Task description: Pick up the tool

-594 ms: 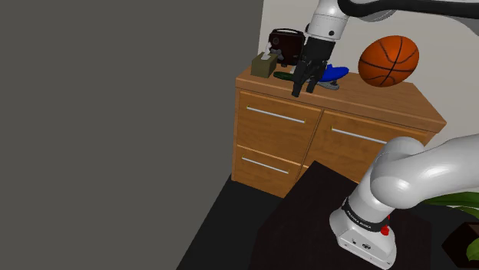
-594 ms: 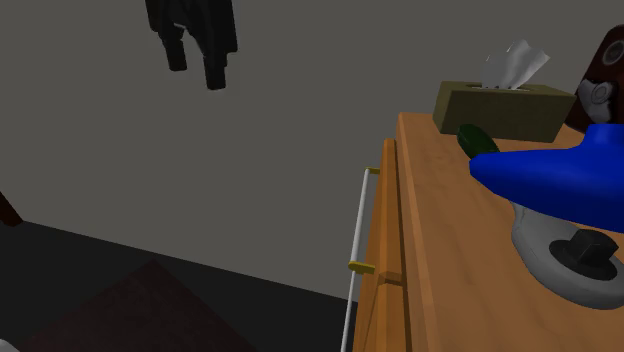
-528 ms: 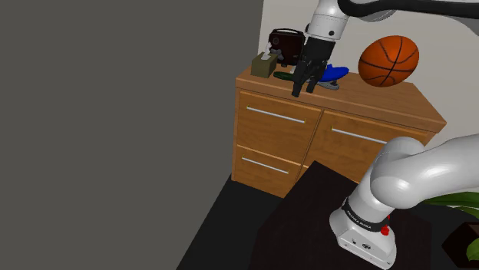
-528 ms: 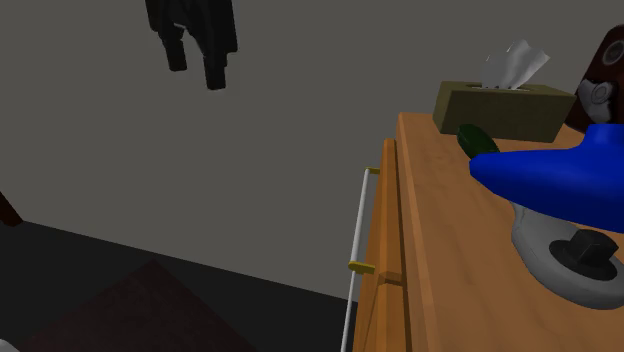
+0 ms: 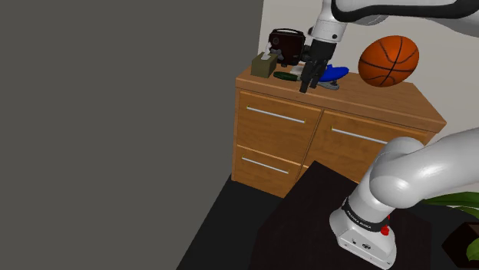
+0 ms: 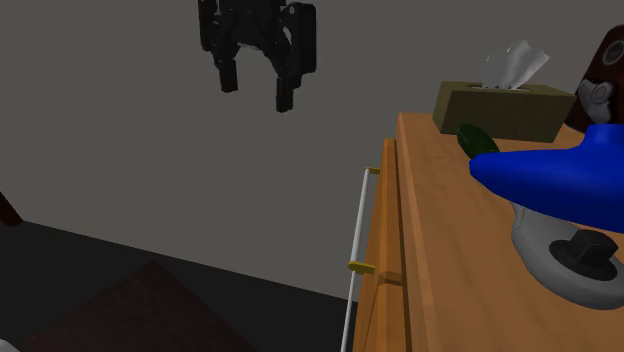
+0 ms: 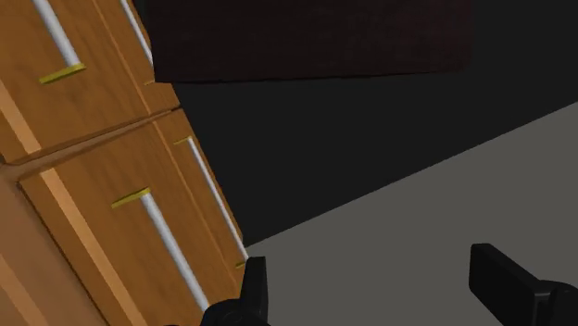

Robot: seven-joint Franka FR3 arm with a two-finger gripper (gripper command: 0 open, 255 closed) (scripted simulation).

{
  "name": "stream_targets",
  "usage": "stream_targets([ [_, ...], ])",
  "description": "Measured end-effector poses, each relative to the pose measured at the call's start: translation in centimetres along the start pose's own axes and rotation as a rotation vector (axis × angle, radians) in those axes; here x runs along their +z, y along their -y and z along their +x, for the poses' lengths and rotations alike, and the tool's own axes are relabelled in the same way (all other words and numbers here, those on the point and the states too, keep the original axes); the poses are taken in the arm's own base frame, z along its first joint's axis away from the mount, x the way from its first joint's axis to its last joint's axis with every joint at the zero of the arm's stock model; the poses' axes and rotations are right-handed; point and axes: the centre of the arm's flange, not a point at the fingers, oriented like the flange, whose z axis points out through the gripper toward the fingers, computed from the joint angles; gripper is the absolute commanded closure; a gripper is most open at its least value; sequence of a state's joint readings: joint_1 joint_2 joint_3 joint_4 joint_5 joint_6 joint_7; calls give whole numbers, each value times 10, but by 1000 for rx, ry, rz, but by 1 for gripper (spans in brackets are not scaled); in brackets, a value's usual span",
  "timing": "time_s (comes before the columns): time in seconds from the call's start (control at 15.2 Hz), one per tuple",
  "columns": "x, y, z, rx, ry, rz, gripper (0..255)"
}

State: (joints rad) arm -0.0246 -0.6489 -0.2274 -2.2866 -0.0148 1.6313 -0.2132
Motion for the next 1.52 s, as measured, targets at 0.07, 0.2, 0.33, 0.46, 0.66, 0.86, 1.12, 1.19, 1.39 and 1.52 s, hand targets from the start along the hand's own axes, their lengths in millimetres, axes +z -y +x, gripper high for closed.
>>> stream_targets([
  [0.07,-1,-12,4,-15,2,-4,0],
  [0.2,-2,-36,10,-43,4,-12,0],
  [0.33,0,-59,19,-73,8,-20,0],
  [0.46,3,-82,28,-102,11,-27,0],
  [0.66,1,-115,44,-145,14,-39,0],
  [0.86,3,-152,58,-187,19,-50,0],
  [1.12,2,-196,79,-244,25,-66,0],
  [1.19,0,-206,87,-259,26,-70,0],
  [1.39,3,-244,105,-301,31,-82,0],
  [1.52,2,-257,120,-327,34,-89,0],
])
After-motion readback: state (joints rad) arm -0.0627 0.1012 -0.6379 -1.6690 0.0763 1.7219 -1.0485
